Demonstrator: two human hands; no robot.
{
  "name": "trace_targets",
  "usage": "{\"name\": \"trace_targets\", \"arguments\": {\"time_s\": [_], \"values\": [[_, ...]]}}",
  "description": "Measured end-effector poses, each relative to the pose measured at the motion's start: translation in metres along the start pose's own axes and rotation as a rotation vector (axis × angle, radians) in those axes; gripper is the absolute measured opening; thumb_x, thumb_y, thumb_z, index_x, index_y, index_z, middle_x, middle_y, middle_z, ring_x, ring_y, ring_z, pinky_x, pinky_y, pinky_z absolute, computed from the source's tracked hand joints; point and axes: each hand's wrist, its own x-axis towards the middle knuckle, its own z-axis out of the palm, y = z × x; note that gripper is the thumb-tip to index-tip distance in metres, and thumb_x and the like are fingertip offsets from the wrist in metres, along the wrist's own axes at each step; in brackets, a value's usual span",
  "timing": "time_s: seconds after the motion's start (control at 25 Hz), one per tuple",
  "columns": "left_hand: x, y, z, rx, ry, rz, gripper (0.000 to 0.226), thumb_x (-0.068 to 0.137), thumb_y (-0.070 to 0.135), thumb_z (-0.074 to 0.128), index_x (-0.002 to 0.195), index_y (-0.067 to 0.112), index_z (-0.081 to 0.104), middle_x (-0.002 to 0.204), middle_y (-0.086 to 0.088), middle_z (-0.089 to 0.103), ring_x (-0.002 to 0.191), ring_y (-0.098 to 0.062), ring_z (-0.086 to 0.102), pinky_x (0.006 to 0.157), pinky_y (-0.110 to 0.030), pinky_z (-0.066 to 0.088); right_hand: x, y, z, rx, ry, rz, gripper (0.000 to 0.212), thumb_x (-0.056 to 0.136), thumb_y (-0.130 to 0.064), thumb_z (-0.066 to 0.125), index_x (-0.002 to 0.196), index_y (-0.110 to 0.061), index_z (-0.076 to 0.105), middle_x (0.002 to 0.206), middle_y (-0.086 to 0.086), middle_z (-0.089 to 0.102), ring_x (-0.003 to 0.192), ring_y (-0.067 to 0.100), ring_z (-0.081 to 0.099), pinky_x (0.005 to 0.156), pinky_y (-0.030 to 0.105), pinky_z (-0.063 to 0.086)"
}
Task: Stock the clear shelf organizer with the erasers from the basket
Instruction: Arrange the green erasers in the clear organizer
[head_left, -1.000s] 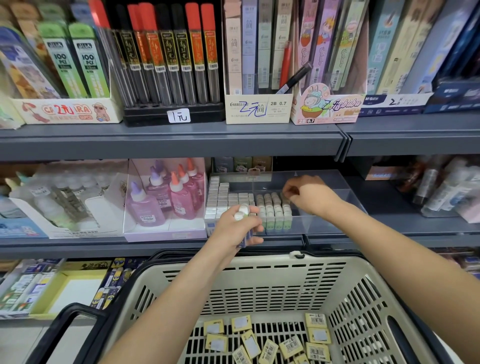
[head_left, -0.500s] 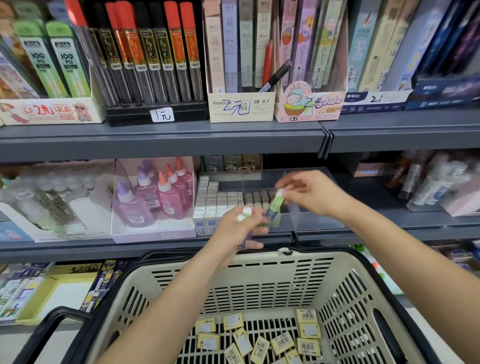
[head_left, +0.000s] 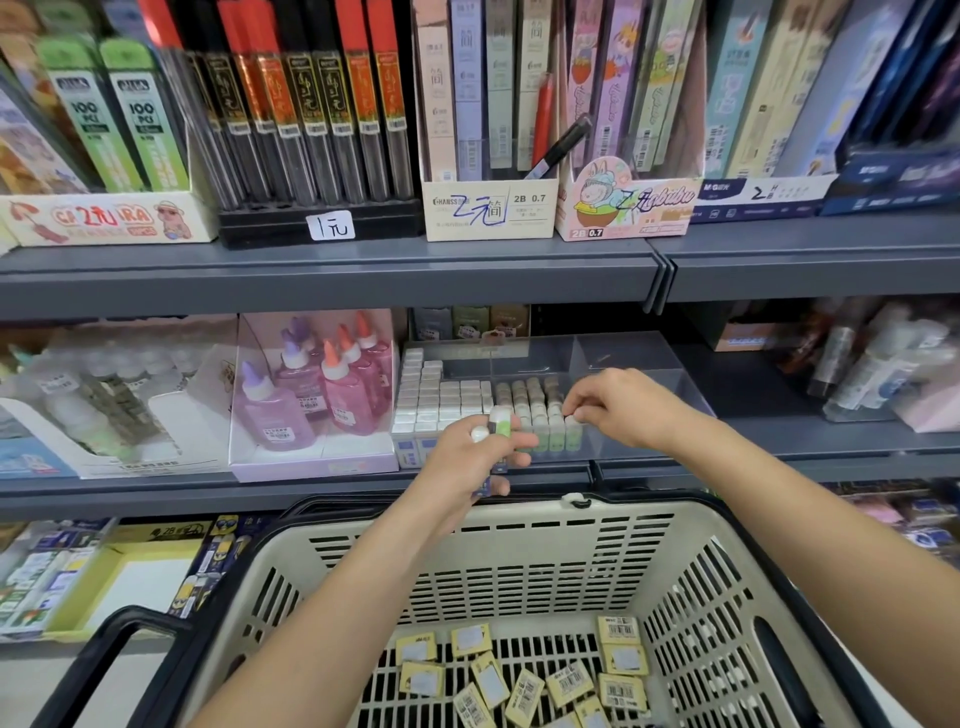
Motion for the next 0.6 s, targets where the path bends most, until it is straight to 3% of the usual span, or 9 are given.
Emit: {"name": "trace_targets", "arguments": {"time_s": [0.2,0.4,0.48,0.6], "values": [[-0.001,-0.005,0.003,0.012,-0.086,0.040,0.009,0.090,0.008,0.057,0.098,0.009,0.060,0.098,0.000,0.069,0.085,-0.011,0.067,0.059,-0.022,0.055,0.000,-0.003,0.000,-0.082,0.005,-0.015,0.016,0.092,-0.021,0.051,0.095,-0.027,0.065,0.087,-0.010,0.060,0.094,0.014,0.057,0.072,0.028,0.041],[0.000,-0.004,0.002,0.046,-0.054,0.088,0.013,0.089,0.011,0.060,0.091,0.019,0.069,0.085,0.000,0.064,0.076,-0.006,0.061,0.056,-0.021,0.052,0.005,-0.008,-0.004,-0.147,-0.009,-0.006,0.010,0.089,-0.031,0.057,0.091,-0.029,0.066,0.099,-0.010,0.065,0.093,0.014,0.055,0.072,0.030,0.039],[0.001,-0.004,0.001,0.040,-0.056,0.084,0.013,0.088,0.011,0.061,0.091,0.021,0.069,0.086,-0.001,0.065,0.075,-0.006,0.062,0.055,-0.020,0.051,0.010,-0.010,-0.009,-0.195,-0.091,0.039,0.016,0.089,-0.037,0.056,0.084,-0.026,0.067,0.088,-0.008,0.065,0.085,0.014,0.056,0.070,0.029,0.040],[0.001,-0.005,-0.001,0.048,-0.053,0.075,0.012,0.088,0.012,0.061,0.095,0.020,0.068,0.092,-0.004,0.065,0.078,-0.009,0.063,0.055,-0.021,0.051,0.017,-0.010,-0.016,-0.165,-0.281,0.065,0.035,0.092,-0.037,0.052,0.065,-0.016,0.059,0.057,-0.002,0.053,0.056,0.013,0.047,0.055,0.025,0.038]]}}
